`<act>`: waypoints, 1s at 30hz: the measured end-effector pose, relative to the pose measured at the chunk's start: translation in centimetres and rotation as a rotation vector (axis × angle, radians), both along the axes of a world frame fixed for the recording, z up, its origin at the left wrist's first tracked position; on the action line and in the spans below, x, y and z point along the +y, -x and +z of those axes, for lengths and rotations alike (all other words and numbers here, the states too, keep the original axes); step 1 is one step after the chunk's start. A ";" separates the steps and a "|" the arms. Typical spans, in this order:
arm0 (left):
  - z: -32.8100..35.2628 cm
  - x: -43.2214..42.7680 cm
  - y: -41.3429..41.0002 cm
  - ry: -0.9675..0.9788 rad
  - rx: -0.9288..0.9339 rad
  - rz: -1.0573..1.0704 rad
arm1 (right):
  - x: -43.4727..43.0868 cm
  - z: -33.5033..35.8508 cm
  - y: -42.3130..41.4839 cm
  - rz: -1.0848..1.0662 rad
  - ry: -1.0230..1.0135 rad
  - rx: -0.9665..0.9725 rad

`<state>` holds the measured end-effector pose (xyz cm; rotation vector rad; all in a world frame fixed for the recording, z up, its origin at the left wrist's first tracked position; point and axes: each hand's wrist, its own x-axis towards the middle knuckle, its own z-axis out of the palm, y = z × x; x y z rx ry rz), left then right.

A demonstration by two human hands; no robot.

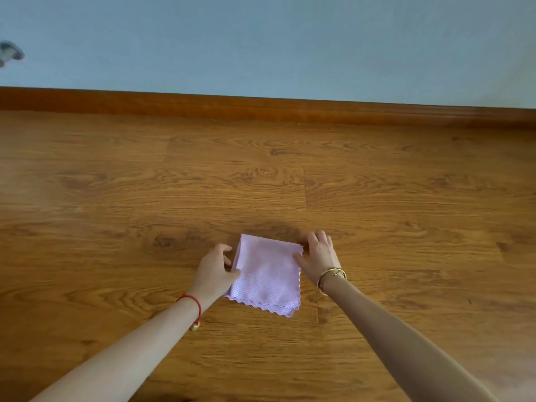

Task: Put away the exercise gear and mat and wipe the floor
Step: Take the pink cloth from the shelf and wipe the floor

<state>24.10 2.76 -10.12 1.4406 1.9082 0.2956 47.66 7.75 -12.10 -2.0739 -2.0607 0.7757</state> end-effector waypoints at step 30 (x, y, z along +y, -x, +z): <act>11.7 13.1 -0.6 0.050 -0.725 0.574 | 13.2 12.1 3.6 -0.875 0.537 1.094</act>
